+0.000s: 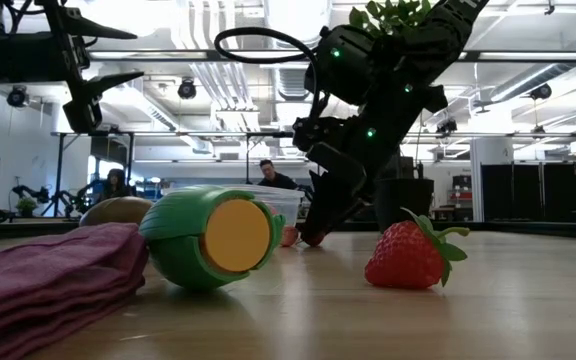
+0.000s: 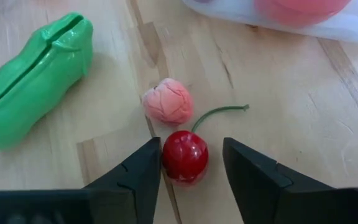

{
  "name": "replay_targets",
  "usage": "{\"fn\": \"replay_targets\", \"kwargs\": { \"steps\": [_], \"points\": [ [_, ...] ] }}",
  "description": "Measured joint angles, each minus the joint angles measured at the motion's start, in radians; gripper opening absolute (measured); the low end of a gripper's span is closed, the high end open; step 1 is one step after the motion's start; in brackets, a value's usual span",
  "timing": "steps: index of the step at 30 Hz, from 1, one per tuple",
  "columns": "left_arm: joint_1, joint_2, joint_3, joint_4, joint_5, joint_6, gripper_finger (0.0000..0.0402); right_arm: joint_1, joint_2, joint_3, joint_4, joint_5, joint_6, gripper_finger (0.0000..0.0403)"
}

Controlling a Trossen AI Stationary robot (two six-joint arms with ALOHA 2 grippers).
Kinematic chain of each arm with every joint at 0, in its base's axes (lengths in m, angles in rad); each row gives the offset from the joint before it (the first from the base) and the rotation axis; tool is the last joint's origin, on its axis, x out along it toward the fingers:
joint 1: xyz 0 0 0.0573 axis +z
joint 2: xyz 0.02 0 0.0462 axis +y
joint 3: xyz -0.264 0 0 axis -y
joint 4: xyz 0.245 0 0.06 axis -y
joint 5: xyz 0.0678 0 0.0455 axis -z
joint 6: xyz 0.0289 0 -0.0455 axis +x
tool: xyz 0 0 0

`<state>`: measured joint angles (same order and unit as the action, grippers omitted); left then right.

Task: Pick and placing Produce into tupperware
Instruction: Put the cherry into the transparent bin

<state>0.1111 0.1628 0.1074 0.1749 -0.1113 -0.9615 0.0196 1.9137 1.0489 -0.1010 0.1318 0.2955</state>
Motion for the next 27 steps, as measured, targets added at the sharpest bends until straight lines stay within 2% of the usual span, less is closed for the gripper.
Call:
{"fn": "replay_targets", "kwargs": {
  "steps": [8,27],
  "points": [
    [0.000,0.000,0.000,0.000,0.000,0.000,0.0201,0.000,-0.002,0.004,-0.011,0.000,-0.014,0.0129],
    [0.000,-0.001,0.000,0.001,0.000,0.000,0.0201,0.000,-0.056,0.077,-0.159,0.022,-0.048,0.0100]
  ]
}}
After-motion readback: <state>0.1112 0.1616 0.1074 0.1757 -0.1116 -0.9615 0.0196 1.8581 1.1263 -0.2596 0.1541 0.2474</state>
